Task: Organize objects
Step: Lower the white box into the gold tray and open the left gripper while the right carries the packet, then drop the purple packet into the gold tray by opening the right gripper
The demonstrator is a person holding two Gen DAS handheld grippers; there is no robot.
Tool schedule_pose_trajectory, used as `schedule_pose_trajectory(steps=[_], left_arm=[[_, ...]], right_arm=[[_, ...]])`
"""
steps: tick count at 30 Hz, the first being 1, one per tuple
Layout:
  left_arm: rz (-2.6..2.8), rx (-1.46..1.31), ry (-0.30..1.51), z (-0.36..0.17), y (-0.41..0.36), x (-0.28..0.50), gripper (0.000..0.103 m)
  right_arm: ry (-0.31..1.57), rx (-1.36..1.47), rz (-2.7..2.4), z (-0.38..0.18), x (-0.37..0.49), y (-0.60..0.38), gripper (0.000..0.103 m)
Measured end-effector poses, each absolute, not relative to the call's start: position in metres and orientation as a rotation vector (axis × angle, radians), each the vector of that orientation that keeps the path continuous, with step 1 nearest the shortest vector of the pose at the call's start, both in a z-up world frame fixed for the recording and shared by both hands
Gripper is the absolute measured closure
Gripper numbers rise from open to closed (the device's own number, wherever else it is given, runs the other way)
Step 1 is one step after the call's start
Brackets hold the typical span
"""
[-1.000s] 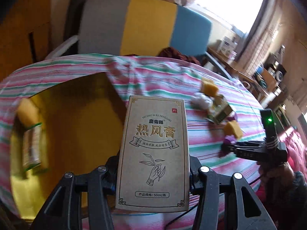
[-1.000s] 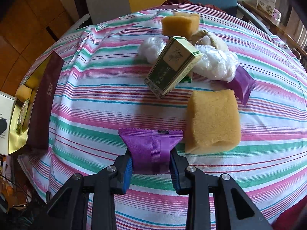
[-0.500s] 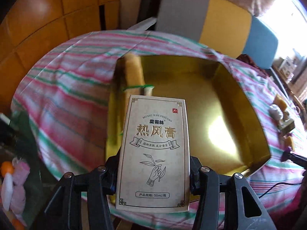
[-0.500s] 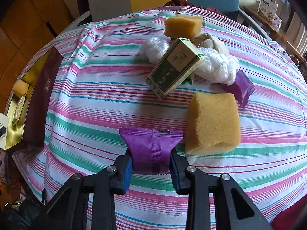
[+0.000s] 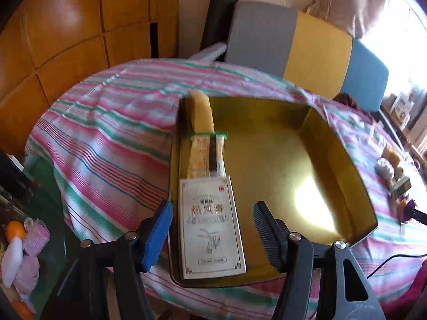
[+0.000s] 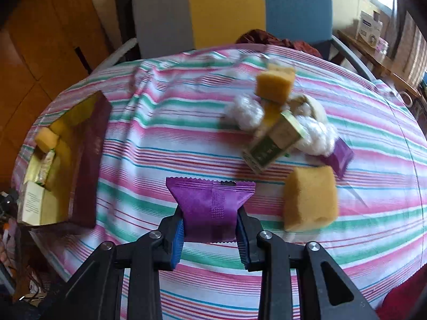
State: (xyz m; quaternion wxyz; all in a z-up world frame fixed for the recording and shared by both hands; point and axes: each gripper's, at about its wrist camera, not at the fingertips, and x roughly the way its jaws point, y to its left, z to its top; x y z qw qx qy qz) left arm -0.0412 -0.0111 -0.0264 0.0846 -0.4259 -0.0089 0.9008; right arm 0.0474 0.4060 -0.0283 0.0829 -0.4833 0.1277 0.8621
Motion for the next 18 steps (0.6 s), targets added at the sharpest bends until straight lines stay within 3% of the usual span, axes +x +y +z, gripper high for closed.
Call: schedule_pose_trajectory(steps=[8,18], left_arm=[[2.749,-1.248,-0.130,-0.016,-0.031,-0.045,0.039],[2.804,-1.223,-0.170,-0.019,-0.053,-0.042,0.039]], right_arm=[[0.199,-1.533,2.947,0.013,-0.006,0.261,0.070],[-0.083,-1.859,2.981,-0.043,-0.053,0.123,0.070]])
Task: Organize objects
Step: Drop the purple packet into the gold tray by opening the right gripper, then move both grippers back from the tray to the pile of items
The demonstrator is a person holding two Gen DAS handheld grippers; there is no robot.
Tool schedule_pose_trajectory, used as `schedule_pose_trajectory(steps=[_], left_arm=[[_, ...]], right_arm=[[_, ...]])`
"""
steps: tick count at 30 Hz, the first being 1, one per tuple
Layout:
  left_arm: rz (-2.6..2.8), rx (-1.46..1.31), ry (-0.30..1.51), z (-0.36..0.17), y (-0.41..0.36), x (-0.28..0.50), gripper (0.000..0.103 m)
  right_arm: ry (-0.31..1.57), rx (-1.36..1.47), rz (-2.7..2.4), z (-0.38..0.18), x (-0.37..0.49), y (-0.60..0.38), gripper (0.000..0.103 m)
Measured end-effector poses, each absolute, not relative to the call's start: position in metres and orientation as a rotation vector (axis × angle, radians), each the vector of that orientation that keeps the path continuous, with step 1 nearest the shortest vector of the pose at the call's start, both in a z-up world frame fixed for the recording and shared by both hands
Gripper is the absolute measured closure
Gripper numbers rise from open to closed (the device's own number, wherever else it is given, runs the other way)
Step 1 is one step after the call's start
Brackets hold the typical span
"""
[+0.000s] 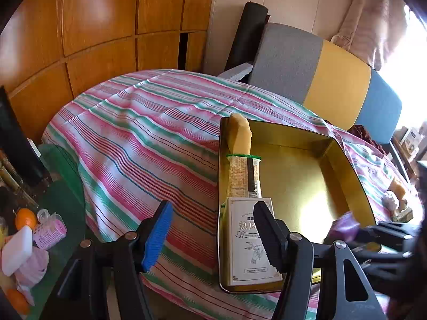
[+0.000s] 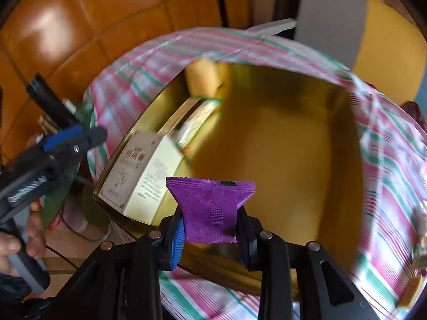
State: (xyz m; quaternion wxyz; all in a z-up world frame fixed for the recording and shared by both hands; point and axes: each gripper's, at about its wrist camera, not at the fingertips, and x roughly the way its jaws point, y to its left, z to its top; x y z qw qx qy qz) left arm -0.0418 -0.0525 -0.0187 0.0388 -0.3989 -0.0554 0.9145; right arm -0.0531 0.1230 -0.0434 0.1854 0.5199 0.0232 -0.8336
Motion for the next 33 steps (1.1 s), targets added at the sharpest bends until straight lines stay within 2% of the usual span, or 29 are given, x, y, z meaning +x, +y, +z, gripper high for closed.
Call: schedule_pose_trajectory(steps=[5,9,12,19,33], left_arm=[[2.790,-1.243,-0.190,-0.024,-0.057,-0.044,0.037],[2.784,-1.257,-0.188,-0.027,-0.056,-0.044,0.035],[2.798,-1.236,-0.161,-0.024,-0.054,-0.042,0.030],[2.837,-1.159,-0.093,-0.009,-0.048,-0.038,0.029],[2.802,-1.074,0.007,0.011,-0.015,-0.027,0.026]], right_arm=[[0.102,1.500,-2.277,-0.065,-0.049,0.103,0.068],[0.072,1.490,-2.257,-0.071,-0.049,0.099,0.060],[0.042,1.483,-2.268,-0.069,-0.048,0.102,0.059],[-0.031,1.387,-2.340,-0.042,-0.035,0.118,0.050],[-0.036,1.274,-2.686,0.005,-0.012,0.188,0.049]])
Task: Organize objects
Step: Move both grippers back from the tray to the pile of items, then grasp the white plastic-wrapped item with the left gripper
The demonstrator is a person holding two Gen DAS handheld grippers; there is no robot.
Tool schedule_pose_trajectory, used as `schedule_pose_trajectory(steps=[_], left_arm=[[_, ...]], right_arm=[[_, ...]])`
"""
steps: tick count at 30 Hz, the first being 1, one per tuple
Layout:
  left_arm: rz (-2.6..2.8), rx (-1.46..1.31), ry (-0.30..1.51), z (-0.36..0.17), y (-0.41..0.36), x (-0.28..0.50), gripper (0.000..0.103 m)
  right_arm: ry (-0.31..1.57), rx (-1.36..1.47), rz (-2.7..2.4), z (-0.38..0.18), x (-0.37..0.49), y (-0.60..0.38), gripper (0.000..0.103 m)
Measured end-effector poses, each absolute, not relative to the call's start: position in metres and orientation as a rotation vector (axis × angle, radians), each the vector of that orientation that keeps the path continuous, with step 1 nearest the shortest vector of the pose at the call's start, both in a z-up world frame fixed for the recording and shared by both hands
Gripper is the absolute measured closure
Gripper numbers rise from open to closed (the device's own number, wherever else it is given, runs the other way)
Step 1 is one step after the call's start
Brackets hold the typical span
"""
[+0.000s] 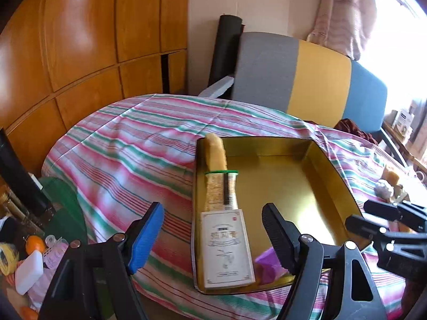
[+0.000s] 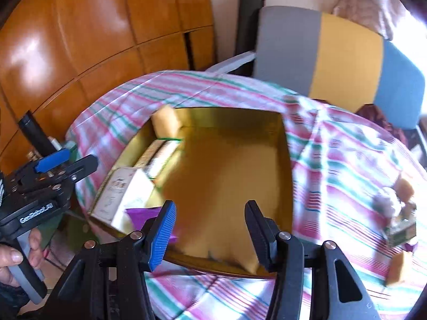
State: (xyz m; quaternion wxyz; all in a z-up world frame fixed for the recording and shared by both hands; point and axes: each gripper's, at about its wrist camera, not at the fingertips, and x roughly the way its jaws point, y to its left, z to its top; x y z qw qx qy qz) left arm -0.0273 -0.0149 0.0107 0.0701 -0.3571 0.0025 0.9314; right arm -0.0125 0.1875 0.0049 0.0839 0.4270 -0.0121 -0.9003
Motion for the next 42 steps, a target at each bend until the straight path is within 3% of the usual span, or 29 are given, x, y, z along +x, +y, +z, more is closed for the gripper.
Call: schedule_pose_trajectory(steps=[20,26,28,31,33,37,42], left_arm=[[2.597,-0.965,0.186,0.028,0.094,-0.028,0.026],[2.507,-0.945,0.230,0.031,0.133,-0.027,0.026],[2.471,-0.955,0.237,0.030,0.148,-0.027,0.026],[2.409,-0.982,0.250,0.027,0.176,-0.028,0.026],[2.363,-0.999,0.253,0.022,0.198,-0.029,0.026],[2.287,-1.035,0.268,0.013,0.240,-0.031,0.026],[2.204,-1.109,0.265,-0.003,0.286,-0.044,0.029]], right_arm=[[-0.158,1.353,-3.134,0.021,0.023,0.378,0.049],[-0.459,1.380,-3.434,0.008,0.052,0.489,0.049],[-0.663,1.400,-3.509,-0.008,0.070,0.522,0.049],[-1.114,1.514,-3.452,-0.031,0.092,0.566,0.049],[-1.361,1.421,-3.381,-0.035,0.104,0.581,0.048],[-1.530,1.380,-3.284,-0.038,0.111,0.591,0.048],[-1.588,1.374,-3.226,-0.038,0.111,0.588,0.048]])
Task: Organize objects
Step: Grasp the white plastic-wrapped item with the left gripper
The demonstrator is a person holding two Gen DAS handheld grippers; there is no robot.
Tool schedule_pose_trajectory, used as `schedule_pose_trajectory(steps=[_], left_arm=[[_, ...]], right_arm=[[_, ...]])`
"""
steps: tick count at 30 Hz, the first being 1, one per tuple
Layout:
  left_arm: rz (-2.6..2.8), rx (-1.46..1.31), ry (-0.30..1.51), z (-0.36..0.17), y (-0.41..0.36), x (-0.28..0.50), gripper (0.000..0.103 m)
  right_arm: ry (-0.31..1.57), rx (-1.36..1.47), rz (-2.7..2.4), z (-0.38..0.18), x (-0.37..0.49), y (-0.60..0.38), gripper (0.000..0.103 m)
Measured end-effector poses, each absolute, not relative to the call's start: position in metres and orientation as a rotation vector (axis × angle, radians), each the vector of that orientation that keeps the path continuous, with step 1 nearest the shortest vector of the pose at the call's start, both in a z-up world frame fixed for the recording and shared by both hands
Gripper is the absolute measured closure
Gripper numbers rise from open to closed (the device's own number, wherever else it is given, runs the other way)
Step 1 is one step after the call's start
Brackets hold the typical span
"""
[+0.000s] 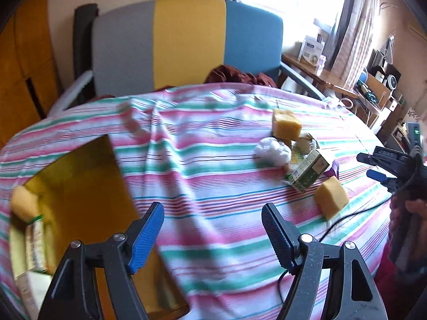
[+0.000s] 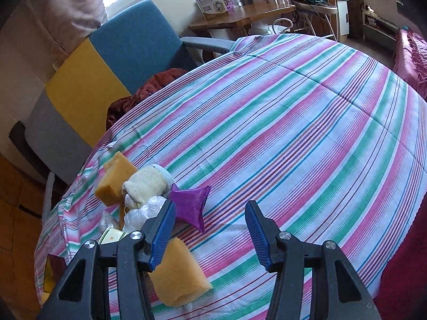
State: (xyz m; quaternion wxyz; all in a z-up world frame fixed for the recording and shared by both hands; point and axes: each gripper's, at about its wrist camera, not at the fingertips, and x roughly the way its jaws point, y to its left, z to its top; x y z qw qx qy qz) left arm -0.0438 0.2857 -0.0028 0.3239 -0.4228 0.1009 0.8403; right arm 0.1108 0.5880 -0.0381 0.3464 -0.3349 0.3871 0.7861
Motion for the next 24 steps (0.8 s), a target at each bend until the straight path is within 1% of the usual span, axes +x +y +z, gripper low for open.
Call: schedule_pose_trajectory(steps=[5,7,12,15,19,20,24], left_arm=[[2.139,-1.183,0.243,-0.017,0.323,-0.059,0.041],[2.114,-1.207,0.232,-0.022,0.341,-0.064,0.043],[2.065,-1.250,0.181,-0.033,0.381,-0.079,0.043],[2.026,-1.290,0.121,-0.041,0.403,-0.092,0.041],[2.035,-1.315,0.077,-0.049,0.429,-0.107,0.025],[2.048,-1.317,0.078,-0.051,0.433,-0.110,0.023],[2.075,-1.289,0.125,-0.061,0.457,-0.119,0.023]], right_arm=[[1.030,-0.874,2.059,-0.039,0.113,0.587,0.048],[1.030,-0.880,2.073,-0.038,0.112,0.585,0.048],[1.027,-0.897,2.099,-0.038,0.106,0.583,0.048],[1.041,-0.900,2.107,-0.039,0.105,0.583,0.048],[1.065,-0.893,2.107,-0.039,0.107,0.586,0.048],[1.069,-0.893,2.106,-0.040,0.106,0.586,0.048],[1.080,-0.903,2.102,-0.042,0.105,0.588,0.048]])
